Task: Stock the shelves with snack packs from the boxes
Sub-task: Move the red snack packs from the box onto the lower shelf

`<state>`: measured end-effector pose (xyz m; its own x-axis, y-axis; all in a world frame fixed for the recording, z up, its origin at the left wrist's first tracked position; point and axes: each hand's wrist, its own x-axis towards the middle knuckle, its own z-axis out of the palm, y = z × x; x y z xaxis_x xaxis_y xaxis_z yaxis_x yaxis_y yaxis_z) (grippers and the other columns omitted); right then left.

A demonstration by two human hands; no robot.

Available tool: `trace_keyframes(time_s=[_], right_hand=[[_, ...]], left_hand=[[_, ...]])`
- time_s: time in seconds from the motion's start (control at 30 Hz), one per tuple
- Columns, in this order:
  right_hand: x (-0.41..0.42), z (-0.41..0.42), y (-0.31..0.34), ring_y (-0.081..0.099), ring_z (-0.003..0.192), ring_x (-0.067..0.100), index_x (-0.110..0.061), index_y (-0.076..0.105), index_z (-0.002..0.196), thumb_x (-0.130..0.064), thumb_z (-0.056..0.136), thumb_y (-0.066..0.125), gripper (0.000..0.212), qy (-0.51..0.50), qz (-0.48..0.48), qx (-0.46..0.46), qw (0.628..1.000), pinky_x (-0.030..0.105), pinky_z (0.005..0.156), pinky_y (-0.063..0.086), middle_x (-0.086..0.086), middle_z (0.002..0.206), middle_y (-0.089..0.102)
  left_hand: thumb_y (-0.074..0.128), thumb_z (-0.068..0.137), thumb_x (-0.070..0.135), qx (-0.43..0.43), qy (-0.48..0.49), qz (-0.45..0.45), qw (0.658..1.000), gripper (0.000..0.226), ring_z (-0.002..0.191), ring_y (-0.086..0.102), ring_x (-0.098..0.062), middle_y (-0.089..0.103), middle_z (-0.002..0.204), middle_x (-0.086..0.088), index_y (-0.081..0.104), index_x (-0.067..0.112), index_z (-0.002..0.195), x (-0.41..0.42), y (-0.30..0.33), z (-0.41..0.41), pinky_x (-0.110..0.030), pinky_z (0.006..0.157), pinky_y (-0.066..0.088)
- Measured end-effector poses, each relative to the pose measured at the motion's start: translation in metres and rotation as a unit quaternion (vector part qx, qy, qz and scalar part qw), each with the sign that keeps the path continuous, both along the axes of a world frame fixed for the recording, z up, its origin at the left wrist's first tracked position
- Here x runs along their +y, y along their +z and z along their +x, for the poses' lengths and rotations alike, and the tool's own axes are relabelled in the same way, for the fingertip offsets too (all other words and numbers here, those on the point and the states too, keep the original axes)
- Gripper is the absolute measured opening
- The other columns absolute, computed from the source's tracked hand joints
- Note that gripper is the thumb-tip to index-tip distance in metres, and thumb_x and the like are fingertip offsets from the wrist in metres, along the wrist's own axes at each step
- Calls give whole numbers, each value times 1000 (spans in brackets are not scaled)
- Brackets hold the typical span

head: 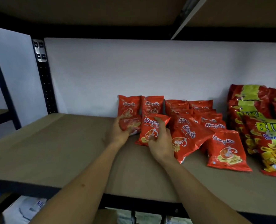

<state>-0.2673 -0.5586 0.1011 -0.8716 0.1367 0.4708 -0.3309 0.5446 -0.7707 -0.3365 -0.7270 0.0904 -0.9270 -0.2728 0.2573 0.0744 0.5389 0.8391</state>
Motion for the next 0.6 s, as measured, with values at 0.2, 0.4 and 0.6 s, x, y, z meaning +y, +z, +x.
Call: trace_keyframes(time_s=[0.2,0.4,0.6], right_hand=[[18,-24,-4,54,116,16,-49,36,137,-6,87,62,71,55,-22,-3,998,39,101,47,-2,130,50],[4,-23,-10,53,118,18,-49,37,136,-7,87,63,70,49,-32,0,998,42,101,48,0,133,49],[-9,-6,-2,48,118,20,-39,32,144,2,88,55,73,-1,-42,11,999,37,102,45,5,135,39]], left_hand=[[73,70,16,38,-29,114,992,66,99,64,-14,66,112,8,49,44,124,-1,-6,-30,-43,92,53],[67,87,9,49,-28,140,989,79,106,60,-15,58,119,4,26,43,146,-16,-10,-24,-34,90,53],[60,86,-6,2,-96,86,992,78,116,57,-19,54,137,-4,36,35,147,-12,-17,-11,-39,99,50]])
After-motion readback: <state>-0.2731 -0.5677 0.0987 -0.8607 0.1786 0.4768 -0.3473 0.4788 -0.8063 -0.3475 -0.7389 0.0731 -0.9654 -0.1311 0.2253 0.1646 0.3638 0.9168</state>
